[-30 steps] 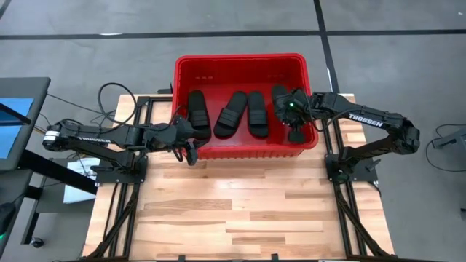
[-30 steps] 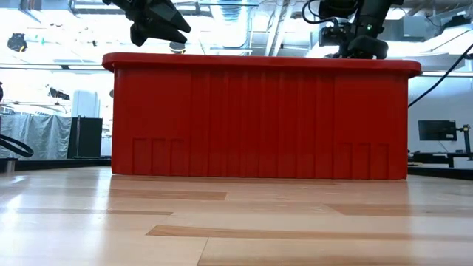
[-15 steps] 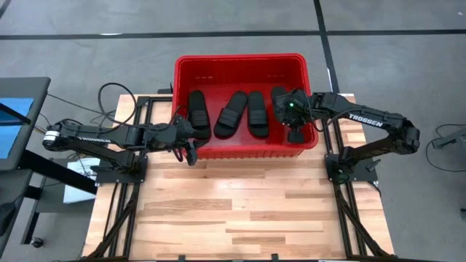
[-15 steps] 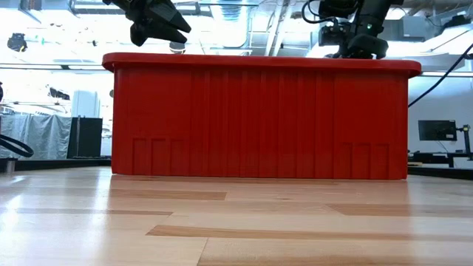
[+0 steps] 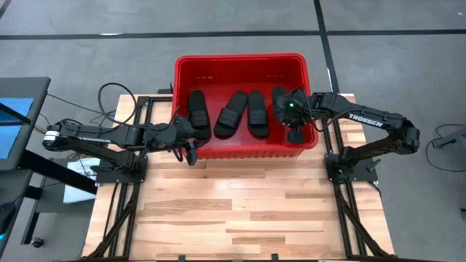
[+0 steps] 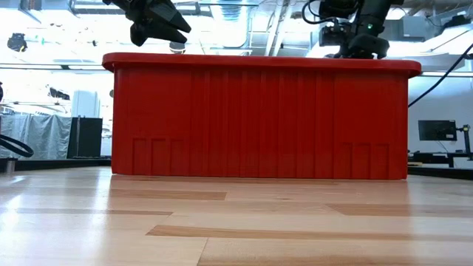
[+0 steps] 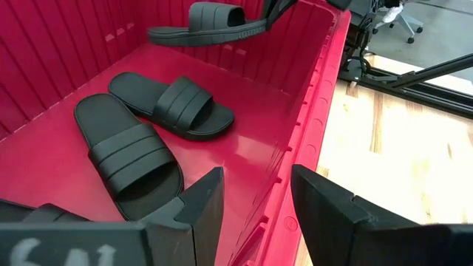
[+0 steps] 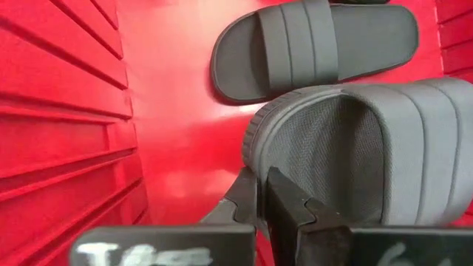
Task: Pick and place slides into bin
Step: Put the black slipper into the red bin, then adjust the black slippers in the red bin
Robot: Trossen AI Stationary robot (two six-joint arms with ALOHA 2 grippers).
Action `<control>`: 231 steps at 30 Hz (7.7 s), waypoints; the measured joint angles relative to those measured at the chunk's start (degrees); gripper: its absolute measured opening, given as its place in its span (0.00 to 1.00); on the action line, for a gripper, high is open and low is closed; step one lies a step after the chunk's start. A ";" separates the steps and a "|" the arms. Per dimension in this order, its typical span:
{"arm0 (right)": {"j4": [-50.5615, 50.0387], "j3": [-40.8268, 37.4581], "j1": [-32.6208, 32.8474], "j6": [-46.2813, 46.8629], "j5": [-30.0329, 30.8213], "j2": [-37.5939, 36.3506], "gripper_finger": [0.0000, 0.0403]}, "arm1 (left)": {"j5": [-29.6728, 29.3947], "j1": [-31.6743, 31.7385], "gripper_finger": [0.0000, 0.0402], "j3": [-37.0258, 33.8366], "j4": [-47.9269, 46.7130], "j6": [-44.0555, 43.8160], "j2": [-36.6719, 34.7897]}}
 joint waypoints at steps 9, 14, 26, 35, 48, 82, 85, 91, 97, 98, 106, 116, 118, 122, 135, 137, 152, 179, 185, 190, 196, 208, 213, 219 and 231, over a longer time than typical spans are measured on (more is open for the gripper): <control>-0.88 0.02 0.00 0.59 -0.01 0.00 0.00 | 0.00 0.01 0.37 0.00 -0.01 0.00 0.01; -0.88 0.02 0.00 0.63 0.00 0.01 0.00 | 0.00 -0.01 0.37 0.00 -0.01 0.00 0.01; -2.71 0.02 -0.06 0.55 -0.39 0.02 0.00 | 0.00 -0.01 0.37 0.00 -0.01 0.00 0.01; -2.08 0.02 -3.20 -2.07 -1.87 0.02 0.00 | 0.00 0.01 0.37 0.00 0.01 0.00 0.01; -2.66 0.09 -7.23 -4.49 -5.65 2.06 0.00 | 0.01 -0.01 0.37 0.00 0.01 0.00 0.00; -4.99 0.04 -6.73 -4.42 -10.26 15.16 0.38 | 0.00 0.00 0.37 0.00 0.03 0.00 -0.01; -5.02 0.04 -6.46 -4.33 -10.07 14.37 0.44 | 0.00 0.01 0.37 0.00 0.06 0.00 -0.01; -5.30 0.81 -6.38 -4.42 -9.49 11.05 0.49 | 0.00 0.00 0.37 0.00 0.04 0.00 -0.01; -4.54 6.19 -6.43 -5.69 -6.34 6.34 0.46 | 0.01 0.00 0.37 0.00 0.04 0.00 -0.01; -3.93 7.34 -6.43 -5.95 -5.74 5.49 0.45 | 0.00 -0.01 0.37 0.00 0.03 -0.02 -0.01; 4.09 14.99 -6.45 -7.37 -5.30 -1.55 0.41 | 0.00 -0.01 0.37 0.00 0.02 0.00 -0.01; 2.03 16.44 -6.47 -7.03 -5.40 -7.53 0.39 | -1.39 0.01 0.37 -0.02 3.55 4.73 0.01; 0.99 16.44 -6.47 -7.02 -5.41 -7.85 0.39 | -1.84 0.06 0.37 0.03 5.11 7.72 -0.01; -0.67 16.44 -6.47 -6.96 -5.43 -7.98 0.39 | -1.55 1.79 0.37 3.38 0.80 9.16 0.00; -3.66 16.44 -6.36 -4.36 -5.68 -7.98 0.39 | -1.54 7.64 0.37 9.42 -13.11 9.22 -0.01; -3.65 16.44 -6.36 -3.96 -6.36 -7.98 0.39 | -1.96 7.87 0.37 9.41 -13.70 9.60 0.01; -3.42 16.39 -6.36 -2.71 -13.32 -12.60 0.39 | -10.10 6.09 0.37 9.38 -8.52 13.40 -2.14; -2.77 16.37 -4.79 -2.36 -5.93 -5.15 0.37 | -10.09 6.11 0.37 9.38 -8.46 13.11 -3.36; -2.17 16.37 -4.90 -7.75 -5.30 -0.30 0.22 | -10.08 6.11 0.37 9.38 -8.47 13.11 -3.34; -2.17 17.95 -6.63 -12.05 -4.25 3.72 0.03 | -9.11 6.11 0.37 9.38 -8.47 13.11 -3.33; -6.71 25.18 -10.38 -12.29 -4.29 10.30 0.00 | -7.31 6.11 0.37 9.38 -8.75 13.09 -3.33; -18.52 40.23 -13.55 -15.02 -8.40 25.46 0.00 | -6.89 6.11 0.37 9.38 -8.75 13.08 -3.33; -21.60 45.43 -13.55 -17.70 -10.22 31.64 0.00 | -6.95 6.11 0.37 9.38 -8.75 13.07 -3.32; -25.25 50.67 -13.56 -22.40 -12.93 36.79 0.00 | -7.64 6.13 0.37 9.38 -8.71 14.02 -3.31; -23.92 52.26 -13.92 -24.65 -14.83 38.64 0.00 | -7.67 6.13 0.37 9.38 -8.10 17.64 -3.31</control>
